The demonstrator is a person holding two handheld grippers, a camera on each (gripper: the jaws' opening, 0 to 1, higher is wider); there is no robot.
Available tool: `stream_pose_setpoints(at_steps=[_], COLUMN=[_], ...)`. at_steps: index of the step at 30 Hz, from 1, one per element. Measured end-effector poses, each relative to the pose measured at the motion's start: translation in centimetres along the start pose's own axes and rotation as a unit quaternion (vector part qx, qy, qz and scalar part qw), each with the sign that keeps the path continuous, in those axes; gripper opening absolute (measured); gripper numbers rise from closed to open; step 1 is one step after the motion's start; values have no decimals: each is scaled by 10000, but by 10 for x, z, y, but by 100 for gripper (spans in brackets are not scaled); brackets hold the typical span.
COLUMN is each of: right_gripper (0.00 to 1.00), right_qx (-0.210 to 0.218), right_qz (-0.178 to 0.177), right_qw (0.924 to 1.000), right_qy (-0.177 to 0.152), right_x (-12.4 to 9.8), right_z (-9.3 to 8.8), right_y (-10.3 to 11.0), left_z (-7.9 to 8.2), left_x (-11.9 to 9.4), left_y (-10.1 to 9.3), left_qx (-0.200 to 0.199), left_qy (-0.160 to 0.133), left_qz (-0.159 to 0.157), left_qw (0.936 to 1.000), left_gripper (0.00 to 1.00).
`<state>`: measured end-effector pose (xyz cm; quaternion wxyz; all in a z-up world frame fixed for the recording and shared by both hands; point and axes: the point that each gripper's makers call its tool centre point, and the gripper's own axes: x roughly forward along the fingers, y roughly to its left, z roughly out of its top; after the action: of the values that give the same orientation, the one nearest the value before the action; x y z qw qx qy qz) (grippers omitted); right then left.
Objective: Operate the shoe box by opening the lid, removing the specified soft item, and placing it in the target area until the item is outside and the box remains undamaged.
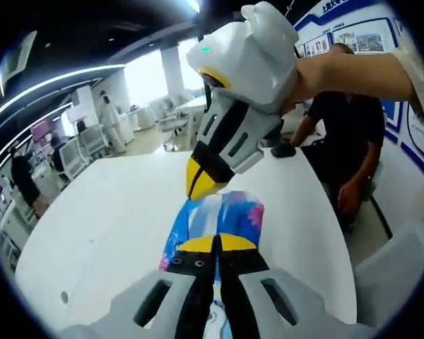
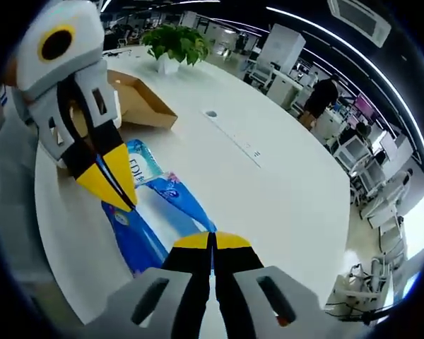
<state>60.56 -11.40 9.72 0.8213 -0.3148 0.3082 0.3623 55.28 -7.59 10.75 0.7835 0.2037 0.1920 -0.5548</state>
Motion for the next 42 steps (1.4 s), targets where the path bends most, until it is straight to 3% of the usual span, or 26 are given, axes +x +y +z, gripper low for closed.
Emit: stream_pose_setpoints(at_steps=[12, 26, 42], right_gripper=[0, 0, 0], right_qx=[-93, -135, -247], right_qz=[-37, -33, 69], right_qw=[9998, 9992, 9972], right_qy=[177, 385, 709], right_x=[4, 12, 37], right_z=[-14, -32, -65], right_y=[-13, -24, -28], left_z=[6, 4, -22], left_x=[22, 51, 81], left_y=[-1, -2, -10], left_qx=[-13, -137, -253], left_qy=[-122, -61, 266], left_qz=[-175, -316, -520], left_qw=[9998, 9994, 9980], left_gripper=[0, 0, 0])
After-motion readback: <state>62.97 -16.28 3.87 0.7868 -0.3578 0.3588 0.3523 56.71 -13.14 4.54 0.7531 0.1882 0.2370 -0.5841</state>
